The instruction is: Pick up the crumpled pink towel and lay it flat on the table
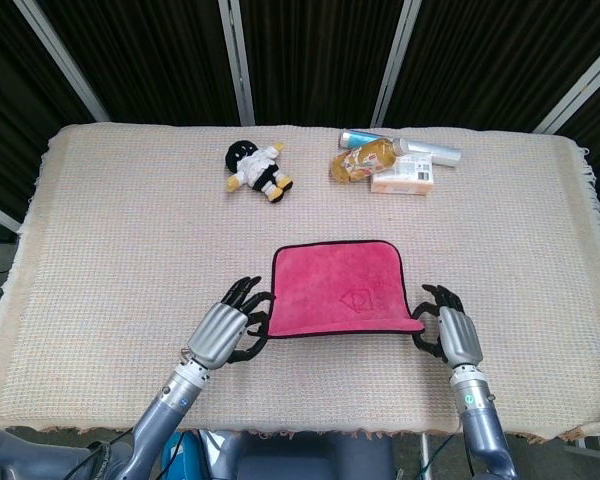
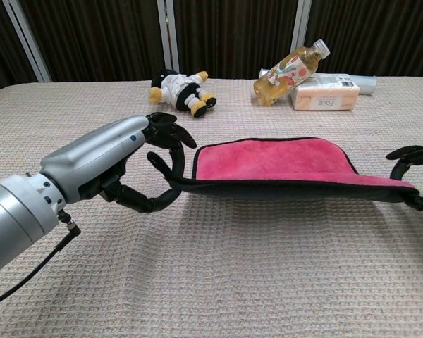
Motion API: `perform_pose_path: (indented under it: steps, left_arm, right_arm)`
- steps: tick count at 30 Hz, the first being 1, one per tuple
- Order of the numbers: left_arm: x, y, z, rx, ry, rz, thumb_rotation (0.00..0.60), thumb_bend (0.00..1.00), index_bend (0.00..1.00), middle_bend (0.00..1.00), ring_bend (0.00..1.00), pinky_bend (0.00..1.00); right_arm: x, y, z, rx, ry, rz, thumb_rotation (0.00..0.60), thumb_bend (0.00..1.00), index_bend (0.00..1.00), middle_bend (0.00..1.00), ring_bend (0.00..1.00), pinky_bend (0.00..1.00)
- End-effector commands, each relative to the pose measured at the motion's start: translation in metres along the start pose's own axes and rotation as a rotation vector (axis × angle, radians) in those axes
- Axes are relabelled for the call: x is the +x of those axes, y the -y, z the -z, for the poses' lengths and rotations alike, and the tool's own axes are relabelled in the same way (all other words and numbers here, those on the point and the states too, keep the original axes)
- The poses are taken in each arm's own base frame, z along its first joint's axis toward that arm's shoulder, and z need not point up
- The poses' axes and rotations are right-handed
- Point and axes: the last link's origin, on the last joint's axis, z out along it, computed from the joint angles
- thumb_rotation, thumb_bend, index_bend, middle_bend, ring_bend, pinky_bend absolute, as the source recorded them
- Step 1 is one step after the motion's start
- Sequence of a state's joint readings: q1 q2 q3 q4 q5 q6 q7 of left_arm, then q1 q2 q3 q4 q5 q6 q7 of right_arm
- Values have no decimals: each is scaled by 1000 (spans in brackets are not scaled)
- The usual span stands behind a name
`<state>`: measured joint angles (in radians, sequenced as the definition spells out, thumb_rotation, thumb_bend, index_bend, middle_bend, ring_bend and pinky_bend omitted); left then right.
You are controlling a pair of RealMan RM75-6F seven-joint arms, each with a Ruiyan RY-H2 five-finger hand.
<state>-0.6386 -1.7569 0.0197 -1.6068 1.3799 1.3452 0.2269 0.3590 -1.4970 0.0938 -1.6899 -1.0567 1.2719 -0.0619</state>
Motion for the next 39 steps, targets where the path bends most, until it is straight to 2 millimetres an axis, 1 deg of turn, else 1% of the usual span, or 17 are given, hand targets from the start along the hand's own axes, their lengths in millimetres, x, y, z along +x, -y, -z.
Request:
perform_pose_path:
  steps: [1,7,20,27,39]
  left_arm:
    - [-1,2,3,0,2,1,600,617,571,209,0,0]
    - [-5,3,5,8,18,15,600,615,571,208,0,0]
    - [-24,-2,6,8,60,25,600,615,572,209,0,0]
    - [-31,-1,11,5,91,21,600,614,571,208,0,0]
    - [-36,1,12,14,116,16,600,610,572,205,0,0]
  right_arm:
    - [-3,-1,3,2,3,5,600,547,646,156,0,0]
    - [-10,-5,6,-7,15,18,600,548,646,156,0,0]
    - [-19,-7,11,-9,26,29,600,548,646,156,0,0]
    - [-24,-10,14,-15,40,36,600,548,646,156,0,0]
    - [-32,-14,15,-25,54,43,600,548,646,156,0,0]
